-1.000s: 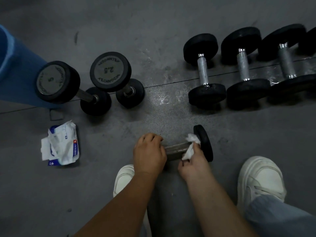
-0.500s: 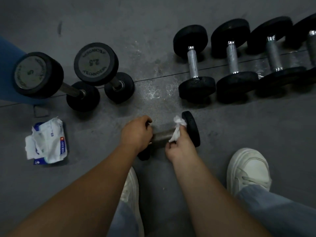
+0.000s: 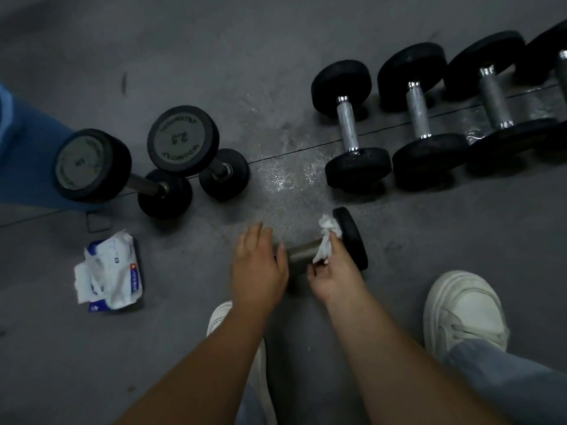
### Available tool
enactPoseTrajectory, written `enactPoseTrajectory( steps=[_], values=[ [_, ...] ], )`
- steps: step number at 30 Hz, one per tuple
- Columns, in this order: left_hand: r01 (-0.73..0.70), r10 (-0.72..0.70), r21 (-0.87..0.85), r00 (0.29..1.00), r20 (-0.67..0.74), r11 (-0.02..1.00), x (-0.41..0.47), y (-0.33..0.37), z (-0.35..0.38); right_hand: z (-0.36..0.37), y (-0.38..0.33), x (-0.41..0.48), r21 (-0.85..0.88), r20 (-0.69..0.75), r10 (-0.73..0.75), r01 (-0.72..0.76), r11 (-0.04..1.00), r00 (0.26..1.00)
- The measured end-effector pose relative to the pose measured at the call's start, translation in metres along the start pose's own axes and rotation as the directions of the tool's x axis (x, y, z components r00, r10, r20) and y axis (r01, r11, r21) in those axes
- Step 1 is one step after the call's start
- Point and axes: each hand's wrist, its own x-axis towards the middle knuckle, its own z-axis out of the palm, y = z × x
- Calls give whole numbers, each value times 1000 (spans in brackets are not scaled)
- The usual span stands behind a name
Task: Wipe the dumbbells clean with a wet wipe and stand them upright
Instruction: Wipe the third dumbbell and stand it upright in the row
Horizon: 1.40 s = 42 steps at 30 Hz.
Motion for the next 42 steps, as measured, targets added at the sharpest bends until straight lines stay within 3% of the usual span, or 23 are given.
enactPoseTrajectory(
  steps=[9, 13, 16, 21, 26, 31, 36, 42],
  values=[
    [27, -29, 74, 999, 20, 997, -97, 12, 18, -25, 13, -17, -5, -116, -36, 36, 999, 993],
    [78, -81, 46, 995, 58, 996, -59, 17, 4, -24, 13, -17, -1, -133, -60, 61, 998, 989],
    [34, -41, 59, 991, 131, 998, -16, 10, -8, -18, 8, -15, 24, -149, -48, 52, 998, 988],
    [68, -72, 43, 994, 83, 997, -51, 14, 0, 8, -6, -16, 17, 15, 35, -35, 999, 999],
    [64, -63, -4, 994, 93, 998, -27, 10, -3, -15, 13, -20, -6, -12, -89, 89, 996, 996],
    [28, -29, 8, 993, 114, 1000, 2, 8, -16, 19, -11, -16, 29, -95, 16, -13, 999, 995],
    [2, -2, -4, 991, 136, 1000, -2, 0, -11, 3, 3, -23, -54, -55, -79, 76, 996, 995],
    [67, -73, 44, 985, 157, 997, 58, 2, -20, 26, -12, -5, 46, -14, 11, -10, 999, 1000]
  ],
)
